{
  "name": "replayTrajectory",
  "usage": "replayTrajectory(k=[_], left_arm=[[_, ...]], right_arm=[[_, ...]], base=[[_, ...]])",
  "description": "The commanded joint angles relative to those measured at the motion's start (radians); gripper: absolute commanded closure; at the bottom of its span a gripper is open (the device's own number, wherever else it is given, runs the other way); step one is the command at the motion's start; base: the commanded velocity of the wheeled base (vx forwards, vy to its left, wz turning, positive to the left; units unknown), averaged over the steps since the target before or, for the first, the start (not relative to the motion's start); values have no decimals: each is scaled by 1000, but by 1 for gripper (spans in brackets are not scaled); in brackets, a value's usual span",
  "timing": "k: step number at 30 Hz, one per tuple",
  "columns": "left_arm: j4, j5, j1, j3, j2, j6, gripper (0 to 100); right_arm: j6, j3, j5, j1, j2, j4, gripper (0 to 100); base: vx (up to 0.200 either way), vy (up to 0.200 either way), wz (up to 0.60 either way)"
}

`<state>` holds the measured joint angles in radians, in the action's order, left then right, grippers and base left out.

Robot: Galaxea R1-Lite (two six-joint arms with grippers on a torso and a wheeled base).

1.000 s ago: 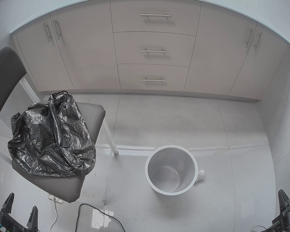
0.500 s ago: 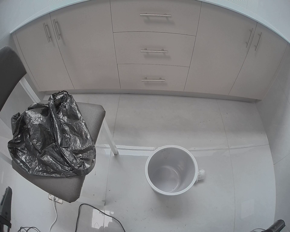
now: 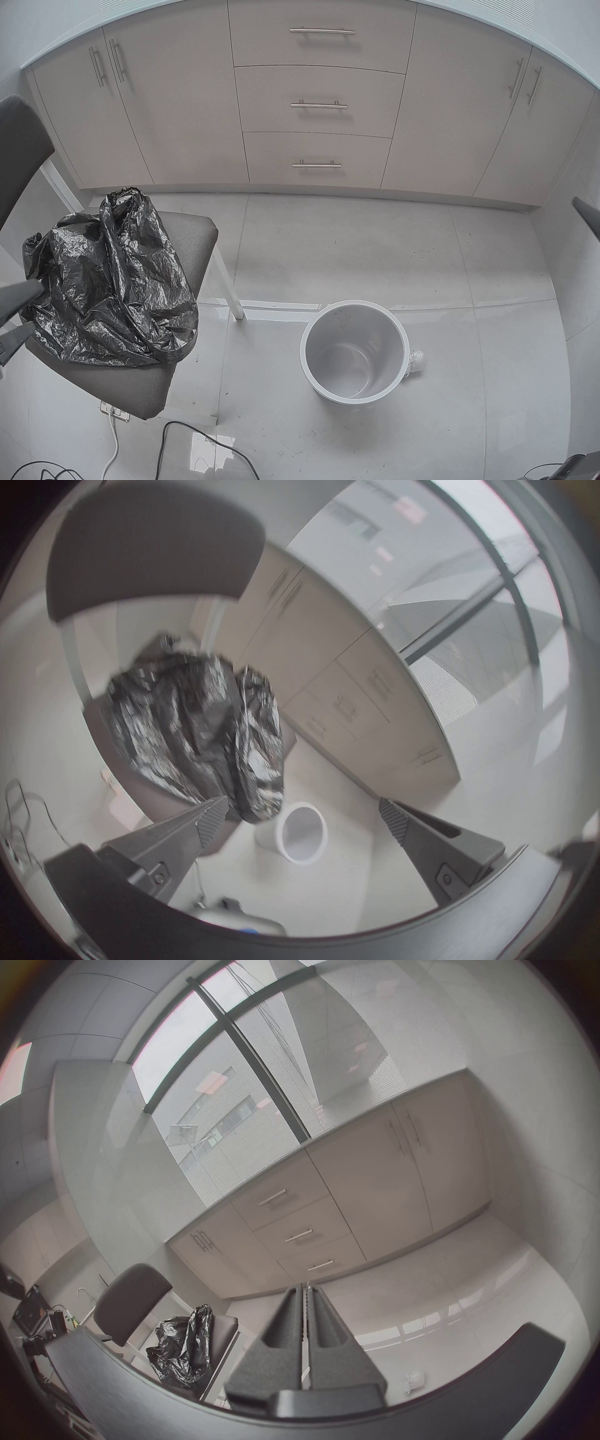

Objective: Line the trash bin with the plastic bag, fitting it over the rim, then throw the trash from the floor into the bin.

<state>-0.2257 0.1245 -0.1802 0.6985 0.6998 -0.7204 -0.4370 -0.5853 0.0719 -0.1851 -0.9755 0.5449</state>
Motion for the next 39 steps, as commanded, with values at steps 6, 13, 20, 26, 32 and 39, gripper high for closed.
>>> replayTrajectory(k=[6, 13, 20, 26, 32, 39], left_arm=[[-12, 38, -291, 170, 386, -281, 0], [34, 121, -272, 148, 477, -277, 0], [42, 49, -185, 85, 544, -257, 0], [68, 37, -156, 27, 546, -252, 0], [117, 37, -139, 12, 544, -254, 0], [131, 37, -111, 10, 581, -225, 0]], right_arm=[[-65, 32, -21, -93, -218, 156, 100], [-66, 30, -20, -97, -210, 152, 100], [-68, 32, -14, -97, -233, 152, 100], [-71, 38, -18, -97, -285, 159, 100], [-72, 38, -18, -94, -288, 162, 100], [-81, 38, -18, -94, -288, 162, 100]], base=[[0, 0, 0], [0, 0, 0], [0, 0, 0], [0, 0, 0], [0, 0, 0], [0, 0, 0]])
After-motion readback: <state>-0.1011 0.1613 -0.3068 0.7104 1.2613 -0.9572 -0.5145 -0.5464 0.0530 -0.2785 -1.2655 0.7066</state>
